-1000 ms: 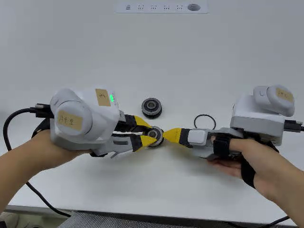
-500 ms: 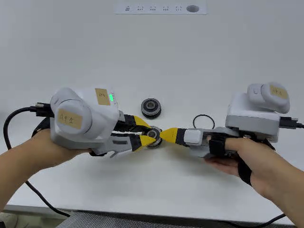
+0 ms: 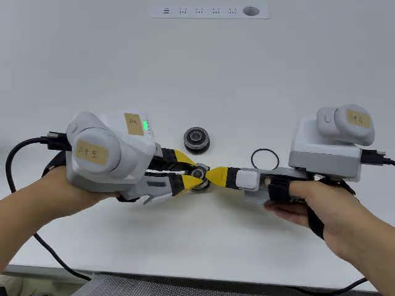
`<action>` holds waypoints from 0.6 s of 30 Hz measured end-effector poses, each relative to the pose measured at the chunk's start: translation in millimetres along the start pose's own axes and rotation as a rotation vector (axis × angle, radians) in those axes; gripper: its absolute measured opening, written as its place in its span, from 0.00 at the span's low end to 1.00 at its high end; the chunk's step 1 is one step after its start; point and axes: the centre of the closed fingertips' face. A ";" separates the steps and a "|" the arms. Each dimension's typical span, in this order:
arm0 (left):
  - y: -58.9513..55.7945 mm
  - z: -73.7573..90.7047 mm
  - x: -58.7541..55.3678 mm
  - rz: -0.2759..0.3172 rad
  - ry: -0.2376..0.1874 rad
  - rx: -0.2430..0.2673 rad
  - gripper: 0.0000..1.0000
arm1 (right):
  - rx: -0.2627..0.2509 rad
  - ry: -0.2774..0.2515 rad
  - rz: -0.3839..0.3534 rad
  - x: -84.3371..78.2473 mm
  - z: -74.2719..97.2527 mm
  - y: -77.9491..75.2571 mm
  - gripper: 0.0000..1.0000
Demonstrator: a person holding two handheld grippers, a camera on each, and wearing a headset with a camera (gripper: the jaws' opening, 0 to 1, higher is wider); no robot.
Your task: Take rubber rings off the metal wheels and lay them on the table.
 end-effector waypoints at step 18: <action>-0.2 0.2 0.6 0.005 -0.007 0.009 0.12 | -0.008 0.034 0.046 0.5 -5.4 3.5 0.00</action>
Point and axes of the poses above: the centre of the closed fingertips' face, and the gripper's own axes: z roughly backward along the fingers, y roughly to its left, x roughly out of its top, and after that the axes turned 13 degrees about x, right-handed
